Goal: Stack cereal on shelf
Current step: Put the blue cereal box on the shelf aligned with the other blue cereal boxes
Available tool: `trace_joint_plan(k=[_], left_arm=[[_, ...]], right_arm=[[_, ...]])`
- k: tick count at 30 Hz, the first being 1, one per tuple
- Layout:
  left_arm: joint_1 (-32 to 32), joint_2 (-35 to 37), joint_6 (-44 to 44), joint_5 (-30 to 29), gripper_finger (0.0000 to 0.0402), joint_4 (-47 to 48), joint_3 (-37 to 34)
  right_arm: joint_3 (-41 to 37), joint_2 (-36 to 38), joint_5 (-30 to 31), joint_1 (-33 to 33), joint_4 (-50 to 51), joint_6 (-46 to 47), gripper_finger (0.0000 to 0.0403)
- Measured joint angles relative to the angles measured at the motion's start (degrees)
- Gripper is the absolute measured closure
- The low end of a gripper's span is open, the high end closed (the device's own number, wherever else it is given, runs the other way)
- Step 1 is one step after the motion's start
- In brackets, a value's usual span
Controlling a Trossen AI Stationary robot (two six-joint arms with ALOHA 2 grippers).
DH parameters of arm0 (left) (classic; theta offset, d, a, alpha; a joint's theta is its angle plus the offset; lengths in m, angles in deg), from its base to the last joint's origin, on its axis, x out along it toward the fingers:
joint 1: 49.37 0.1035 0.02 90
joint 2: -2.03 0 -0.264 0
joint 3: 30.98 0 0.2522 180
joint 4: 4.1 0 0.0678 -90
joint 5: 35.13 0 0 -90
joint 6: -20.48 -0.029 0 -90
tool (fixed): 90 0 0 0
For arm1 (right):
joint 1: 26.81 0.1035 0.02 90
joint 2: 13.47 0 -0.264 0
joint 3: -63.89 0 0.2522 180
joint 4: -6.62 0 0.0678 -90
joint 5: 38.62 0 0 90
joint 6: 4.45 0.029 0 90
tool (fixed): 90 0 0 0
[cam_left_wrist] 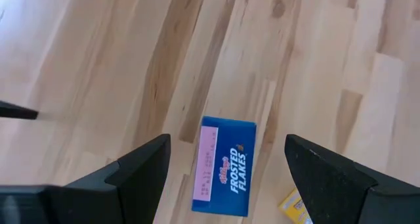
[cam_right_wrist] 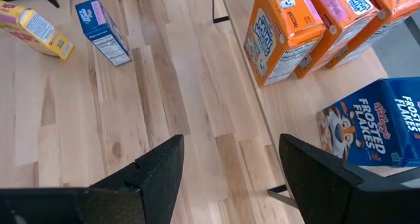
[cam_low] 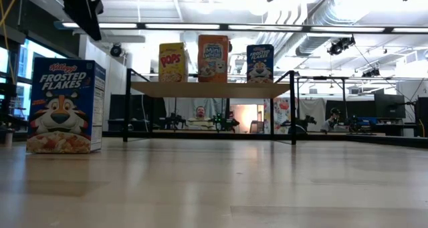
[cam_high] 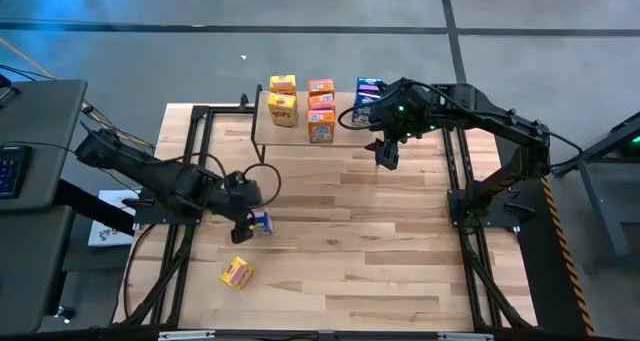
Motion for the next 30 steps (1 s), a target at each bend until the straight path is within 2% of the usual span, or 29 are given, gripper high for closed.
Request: trace_joint_plan(k=[13, 30], left_arm=[[0.04, -8.07, -1.09, 1.47, 0.0110, 2.51, 0.00], [0.04, -10.02, -0.47, 2.85, 0.0110, 5.31, 0.00]], right_arm=[[0.00, 0.00, -0.01, 0.00, 0.09, 0.25, 0.0159], [0.00, 0.00, 0.01, 0.00, 0.28, -0.15, 0.0159]])
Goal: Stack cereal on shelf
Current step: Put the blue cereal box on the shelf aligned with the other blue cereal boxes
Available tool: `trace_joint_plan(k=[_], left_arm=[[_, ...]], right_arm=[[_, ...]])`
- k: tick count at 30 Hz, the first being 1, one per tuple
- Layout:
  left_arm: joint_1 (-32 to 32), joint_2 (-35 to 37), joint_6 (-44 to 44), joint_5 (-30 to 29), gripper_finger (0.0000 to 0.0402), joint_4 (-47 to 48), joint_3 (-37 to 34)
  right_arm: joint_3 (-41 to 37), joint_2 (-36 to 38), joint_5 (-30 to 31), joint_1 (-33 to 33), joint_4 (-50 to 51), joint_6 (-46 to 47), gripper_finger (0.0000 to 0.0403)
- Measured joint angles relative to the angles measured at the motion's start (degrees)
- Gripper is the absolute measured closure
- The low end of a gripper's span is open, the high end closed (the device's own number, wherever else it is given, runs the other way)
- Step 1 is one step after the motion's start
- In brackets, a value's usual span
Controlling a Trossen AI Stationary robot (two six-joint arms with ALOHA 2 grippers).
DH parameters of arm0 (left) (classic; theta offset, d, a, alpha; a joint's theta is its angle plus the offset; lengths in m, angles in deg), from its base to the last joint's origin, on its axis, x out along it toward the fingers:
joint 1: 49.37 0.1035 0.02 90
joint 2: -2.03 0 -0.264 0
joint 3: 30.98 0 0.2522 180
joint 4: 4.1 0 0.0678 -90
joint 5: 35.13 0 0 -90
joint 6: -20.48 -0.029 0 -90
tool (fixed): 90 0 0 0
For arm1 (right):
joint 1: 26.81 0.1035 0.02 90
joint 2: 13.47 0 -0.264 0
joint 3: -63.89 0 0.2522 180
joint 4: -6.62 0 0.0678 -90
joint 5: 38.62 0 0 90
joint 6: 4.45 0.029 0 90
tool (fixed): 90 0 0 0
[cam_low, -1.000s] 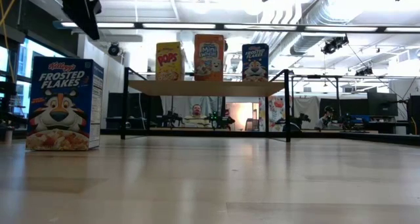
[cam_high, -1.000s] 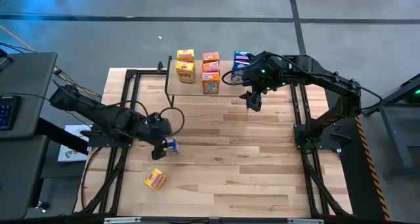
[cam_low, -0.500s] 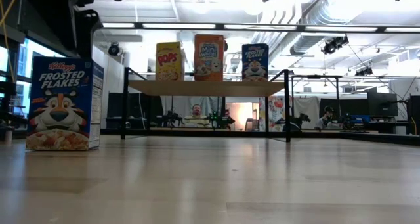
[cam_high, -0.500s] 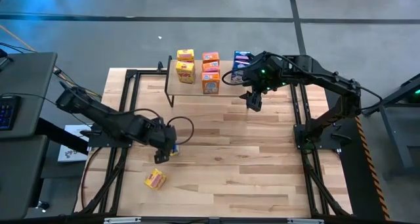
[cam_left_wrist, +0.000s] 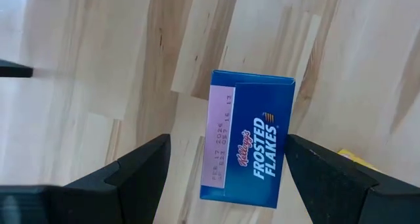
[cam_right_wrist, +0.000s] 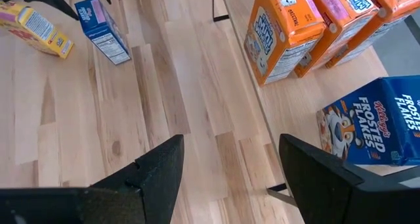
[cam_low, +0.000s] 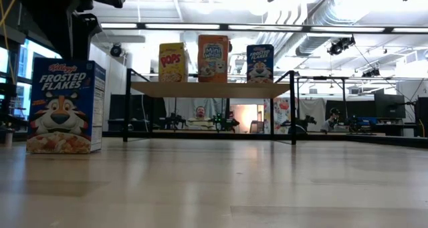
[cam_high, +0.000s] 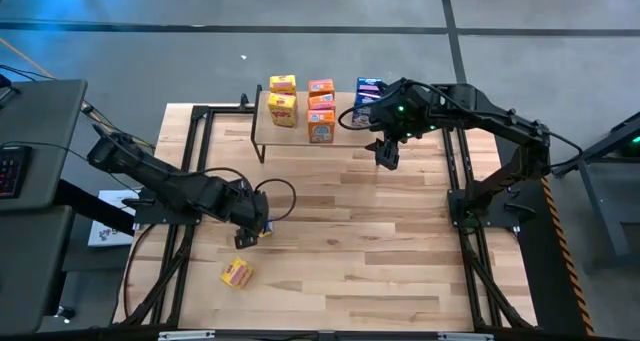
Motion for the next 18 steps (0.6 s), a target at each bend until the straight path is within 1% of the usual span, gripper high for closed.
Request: trace_joint_plan(k=[12, 15, 18], left_arm=[[-0.07, -2.80, -0.13, 3.08, 0.0110, -1.72, 0.19], [-0.09, -2.48, -1.06, 3.23, 0.0110, -1.77, 0.14], [0.19, -1.45, -2.92, 1.88, 0.0110, -1.95, -0.03]], right_arm=[[0.00, 0.00, 0.00, 0.00, 0.09, 0.02, 0.0159], [0.00, 0.00, 0.00, 0.01, 0.09, 0.02, 0.0159], [0.00, 0.00, 0.00, 0.00, 0.09, 0.00, 0.0159]])
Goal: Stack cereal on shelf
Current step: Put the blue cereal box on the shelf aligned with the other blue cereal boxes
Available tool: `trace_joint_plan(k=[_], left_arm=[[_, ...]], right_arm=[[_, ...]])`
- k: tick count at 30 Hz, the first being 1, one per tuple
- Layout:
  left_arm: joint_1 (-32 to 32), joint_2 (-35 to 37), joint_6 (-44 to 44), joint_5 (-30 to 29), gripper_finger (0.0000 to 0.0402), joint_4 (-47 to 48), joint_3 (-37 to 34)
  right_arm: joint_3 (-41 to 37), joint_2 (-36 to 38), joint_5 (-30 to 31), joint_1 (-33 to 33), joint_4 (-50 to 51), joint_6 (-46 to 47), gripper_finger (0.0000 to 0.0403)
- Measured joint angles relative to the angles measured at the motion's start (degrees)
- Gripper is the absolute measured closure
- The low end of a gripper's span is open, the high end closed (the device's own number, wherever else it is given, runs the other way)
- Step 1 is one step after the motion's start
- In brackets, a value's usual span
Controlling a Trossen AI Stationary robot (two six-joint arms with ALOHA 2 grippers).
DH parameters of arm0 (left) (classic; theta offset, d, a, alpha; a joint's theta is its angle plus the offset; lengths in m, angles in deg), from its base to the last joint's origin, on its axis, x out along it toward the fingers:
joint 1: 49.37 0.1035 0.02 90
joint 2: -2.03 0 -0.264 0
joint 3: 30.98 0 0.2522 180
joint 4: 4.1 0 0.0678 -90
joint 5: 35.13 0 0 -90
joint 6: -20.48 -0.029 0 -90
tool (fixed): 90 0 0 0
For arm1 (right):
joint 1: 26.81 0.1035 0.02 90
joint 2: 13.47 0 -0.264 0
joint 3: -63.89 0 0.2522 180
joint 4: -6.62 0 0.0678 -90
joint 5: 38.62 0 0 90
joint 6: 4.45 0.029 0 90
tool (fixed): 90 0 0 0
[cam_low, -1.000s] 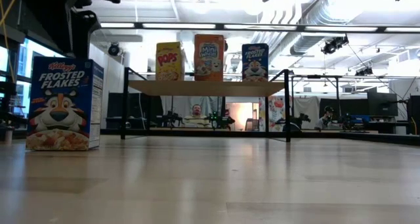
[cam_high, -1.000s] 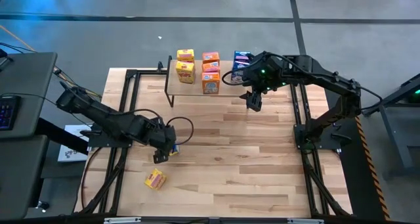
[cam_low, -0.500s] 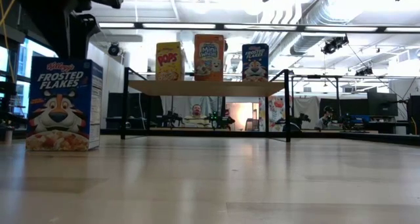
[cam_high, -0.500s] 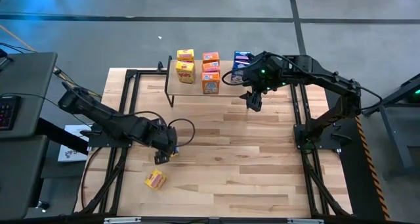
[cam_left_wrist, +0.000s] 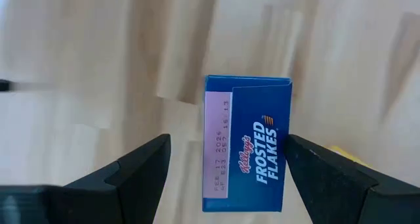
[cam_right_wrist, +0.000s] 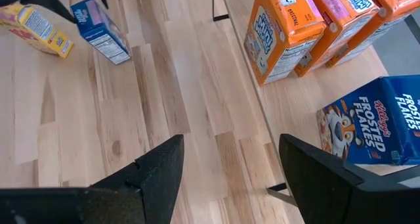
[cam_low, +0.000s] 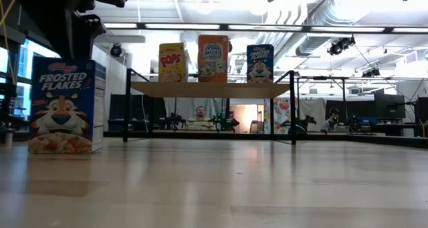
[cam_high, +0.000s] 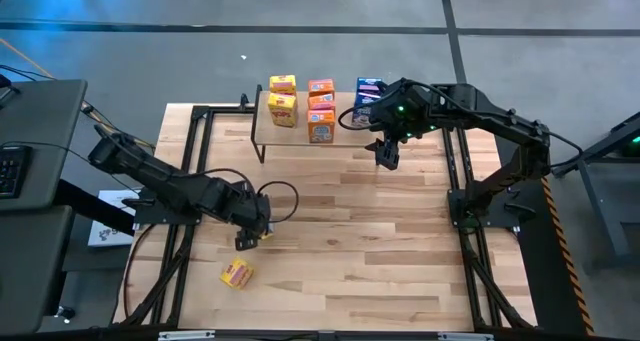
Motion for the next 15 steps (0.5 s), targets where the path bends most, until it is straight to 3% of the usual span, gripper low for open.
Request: trace_joint_plan(k=[4, 15], left_arm=[[0.96, 1.23, -0.25, -1.74, 0.0110, -0.21, -0.14], [1.47, 1.56, -1.34, 0.79, 0.0110, -0.41, -0.14]], right_arm=[[0.00, 0.00, 0.00, 0.00, 0.00, 0.00, 0.0159], [0.00, 0.00, 0.00, 0.01, 0.00, -0.02, 0.0159]])
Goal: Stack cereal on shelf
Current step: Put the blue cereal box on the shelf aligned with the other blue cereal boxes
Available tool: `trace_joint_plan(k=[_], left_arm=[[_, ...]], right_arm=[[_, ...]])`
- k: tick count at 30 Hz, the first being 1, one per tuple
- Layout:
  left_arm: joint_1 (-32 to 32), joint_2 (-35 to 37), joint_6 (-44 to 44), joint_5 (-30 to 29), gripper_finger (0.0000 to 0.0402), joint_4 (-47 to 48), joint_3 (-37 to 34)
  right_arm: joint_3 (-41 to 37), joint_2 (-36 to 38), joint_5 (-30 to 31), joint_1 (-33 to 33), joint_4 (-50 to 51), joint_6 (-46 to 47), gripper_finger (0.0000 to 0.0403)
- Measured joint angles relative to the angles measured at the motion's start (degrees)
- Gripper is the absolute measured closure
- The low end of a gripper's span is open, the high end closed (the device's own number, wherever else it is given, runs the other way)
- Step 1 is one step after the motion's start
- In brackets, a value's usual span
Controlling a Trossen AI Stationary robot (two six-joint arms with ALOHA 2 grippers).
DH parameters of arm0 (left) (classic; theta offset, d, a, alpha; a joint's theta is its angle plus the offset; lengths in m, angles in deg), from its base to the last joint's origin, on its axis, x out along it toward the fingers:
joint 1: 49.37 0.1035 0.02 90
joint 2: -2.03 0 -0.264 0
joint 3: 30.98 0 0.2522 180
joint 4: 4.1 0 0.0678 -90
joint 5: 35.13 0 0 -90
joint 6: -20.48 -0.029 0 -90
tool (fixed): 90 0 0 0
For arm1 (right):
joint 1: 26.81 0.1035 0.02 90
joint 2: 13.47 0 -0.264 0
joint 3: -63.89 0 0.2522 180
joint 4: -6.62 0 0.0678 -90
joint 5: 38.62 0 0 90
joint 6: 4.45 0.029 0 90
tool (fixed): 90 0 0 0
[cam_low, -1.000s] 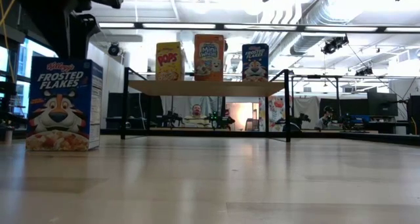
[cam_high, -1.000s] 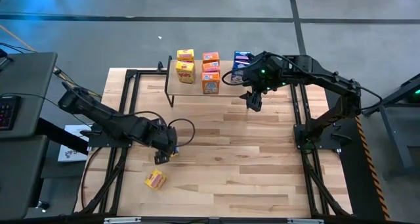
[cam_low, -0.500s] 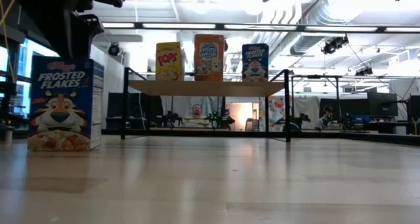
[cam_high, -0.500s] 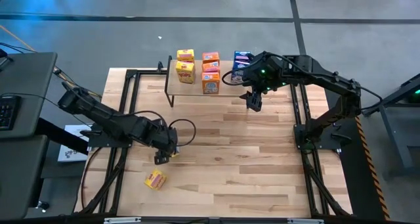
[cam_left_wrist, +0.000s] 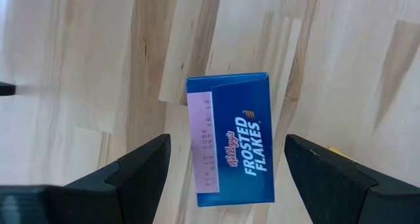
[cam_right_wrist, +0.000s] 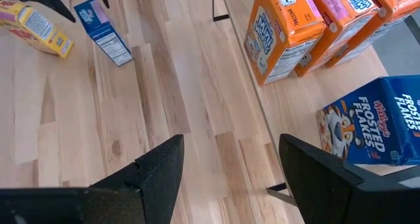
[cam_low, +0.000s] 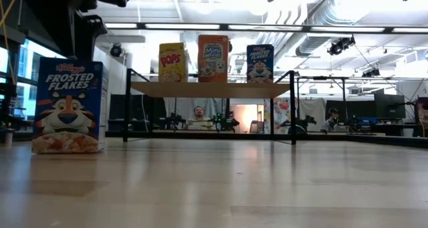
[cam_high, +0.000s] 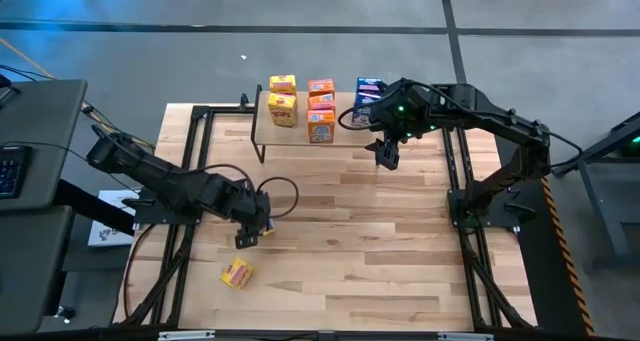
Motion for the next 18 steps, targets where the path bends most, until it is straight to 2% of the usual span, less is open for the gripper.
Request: trace_joint_plan(k=[12, 18], left_arm=[[1.42, -0.22, 1.53, 1.34, 0.0110, -0.48, -0.10], [1.42, -0.22, 3.05, 1.87, 0.0110, -1.61, -3.64]], right_arm=[[0.00, 0.00, 0.00, 0.01, -0.02, 0.00, 0.0159], [0.00, 0.00, 0.00, 0.01, -0.02, 0.00, 0.0159]])
